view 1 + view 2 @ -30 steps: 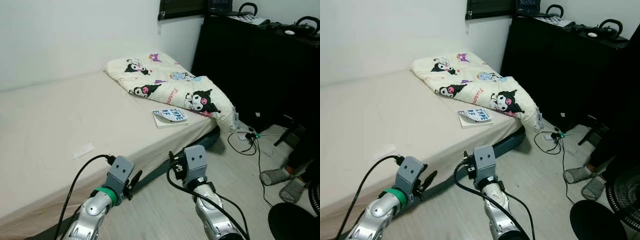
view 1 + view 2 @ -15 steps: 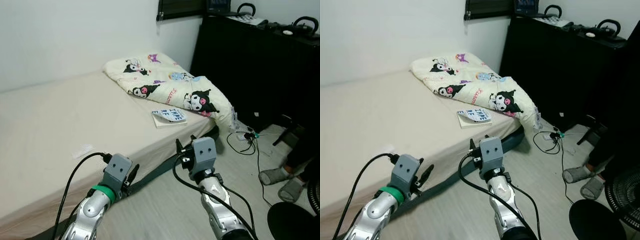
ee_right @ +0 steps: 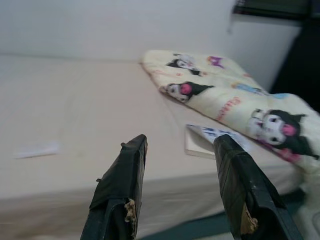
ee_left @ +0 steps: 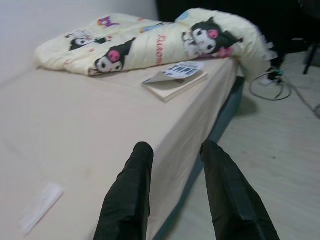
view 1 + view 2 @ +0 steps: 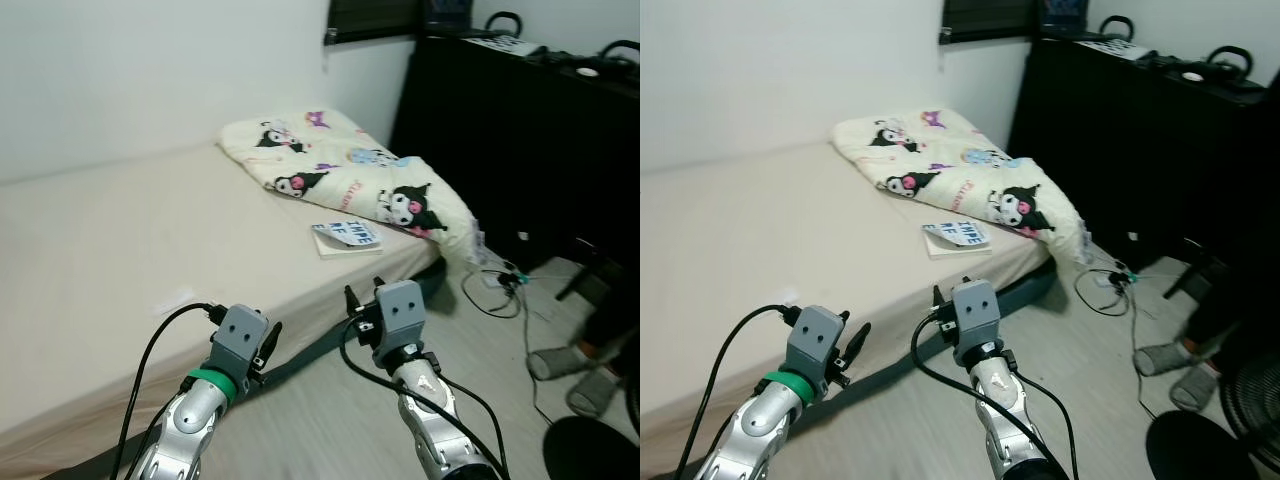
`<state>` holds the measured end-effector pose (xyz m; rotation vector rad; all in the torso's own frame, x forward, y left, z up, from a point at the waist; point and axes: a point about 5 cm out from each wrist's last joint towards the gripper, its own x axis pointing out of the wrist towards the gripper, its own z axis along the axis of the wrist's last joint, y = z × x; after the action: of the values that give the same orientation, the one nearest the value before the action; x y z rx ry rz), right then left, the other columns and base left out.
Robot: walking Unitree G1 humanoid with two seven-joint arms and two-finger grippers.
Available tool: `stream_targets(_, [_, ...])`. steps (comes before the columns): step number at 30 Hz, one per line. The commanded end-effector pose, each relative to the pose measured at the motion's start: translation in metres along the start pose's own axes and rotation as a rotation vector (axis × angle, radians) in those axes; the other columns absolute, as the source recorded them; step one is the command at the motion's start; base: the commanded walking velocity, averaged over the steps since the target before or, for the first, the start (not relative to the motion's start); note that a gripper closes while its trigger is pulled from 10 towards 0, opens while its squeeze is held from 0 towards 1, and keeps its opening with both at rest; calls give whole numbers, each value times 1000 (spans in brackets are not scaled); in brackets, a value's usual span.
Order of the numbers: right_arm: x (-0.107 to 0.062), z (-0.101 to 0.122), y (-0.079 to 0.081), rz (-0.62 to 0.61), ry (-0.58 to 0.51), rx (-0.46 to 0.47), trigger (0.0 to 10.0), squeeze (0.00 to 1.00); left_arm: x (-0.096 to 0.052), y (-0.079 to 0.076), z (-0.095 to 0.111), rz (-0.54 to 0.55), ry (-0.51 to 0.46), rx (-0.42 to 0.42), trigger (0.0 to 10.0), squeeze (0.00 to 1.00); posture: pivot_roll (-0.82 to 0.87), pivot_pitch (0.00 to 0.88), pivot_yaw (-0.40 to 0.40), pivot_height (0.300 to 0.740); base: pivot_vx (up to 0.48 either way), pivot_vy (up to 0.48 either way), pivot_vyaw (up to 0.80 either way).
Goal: Clean up the room
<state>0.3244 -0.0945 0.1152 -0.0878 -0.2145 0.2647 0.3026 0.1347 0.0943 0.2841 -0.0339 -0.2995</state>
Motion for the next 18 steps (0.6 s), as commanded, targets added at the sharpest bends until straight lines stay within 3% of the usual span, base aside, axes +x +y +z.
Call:
stream_targets(1, [-2,-3,-2,-10,17,5,10000,133,0,-5,-3,-13,12,0,10000,0,-91,33,14,740,0,0,719])
stream_targets(5, [-2,-3,-3,-15,15,2,10000,129,1,-6,-3,-17,7,4,10000,0,-94,30,15,740,382,0,656])
stream_targets(7, [-2,-3,-4,-36,13,31,10000,0,3,-7,-2,-16,4,3,10000,0,-95,29,16,740,480,0,0])
stream_targets(18, [-2,-5,-3,-28,30,16,10000,0,4,-8,-1,-20,0,6,10000,0,-97,30,19,740,480,0,0])
